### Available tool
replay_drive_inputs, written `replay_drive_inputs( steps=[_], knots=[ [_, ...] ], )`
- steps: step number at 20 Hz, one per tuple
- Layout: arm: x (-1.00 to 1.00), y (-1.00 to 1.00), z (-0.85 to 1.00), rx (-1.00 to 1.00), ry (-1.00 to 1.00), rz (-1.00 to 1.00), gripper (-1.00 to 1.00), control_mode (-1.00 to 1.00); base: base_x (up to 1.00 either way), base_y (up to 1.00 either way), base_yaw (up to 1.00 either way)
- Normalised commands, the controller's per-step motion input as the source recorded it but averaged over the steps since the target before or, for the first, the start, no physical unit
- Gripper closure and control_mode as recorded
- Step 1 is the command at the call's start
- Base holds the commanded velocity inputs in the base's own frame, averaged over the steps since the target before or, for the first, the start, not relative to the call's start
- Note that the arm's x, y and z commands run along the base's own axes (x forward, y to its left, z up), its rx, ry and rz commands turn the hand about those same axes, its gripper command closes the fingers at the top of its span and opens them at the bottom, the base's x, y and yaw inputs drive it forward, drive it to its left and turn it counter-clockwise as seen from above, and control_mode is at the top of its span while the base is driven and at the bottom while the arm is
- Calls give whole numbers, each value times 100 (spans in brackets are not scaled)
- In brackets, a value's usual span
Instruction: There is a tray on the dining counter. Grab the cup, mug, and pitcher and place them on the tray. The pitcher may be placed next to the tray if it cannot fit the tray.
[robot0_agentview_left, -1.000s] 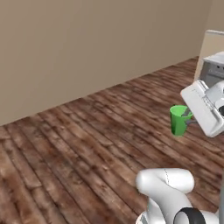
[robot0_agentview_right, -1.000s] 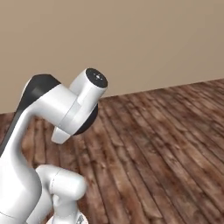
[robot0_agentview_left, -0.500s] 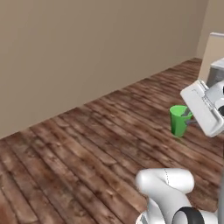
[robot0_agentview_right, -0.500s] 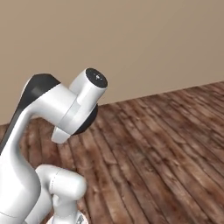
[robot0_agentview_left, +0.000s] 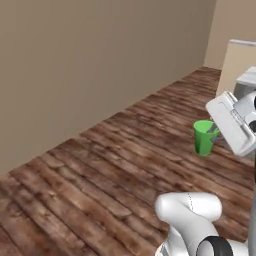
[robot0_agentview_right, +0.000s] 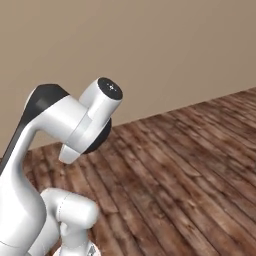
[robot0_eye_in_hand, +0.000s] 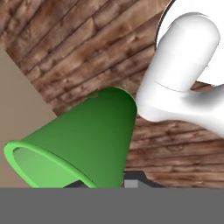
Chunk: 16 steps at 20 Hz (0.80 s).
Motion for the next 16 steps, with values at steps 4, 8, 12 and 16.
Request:
replay_drive_inputs(
  steps=[4, 8, 12, 16],
  knots=[
    [0, 0, 0, 0, 0, 0, 100, 100, 100, 4, -44],
    [0, 0, 0, 0, 0, 0, 100, 100, 87, 15, -57],
    [0, 0, 0, 0, 0, 0, 100, 100, 98, 15, -57],
    [0, 0, 0, 0, 0, 0, 100, 100, 100, 14, -56]
  ],
)
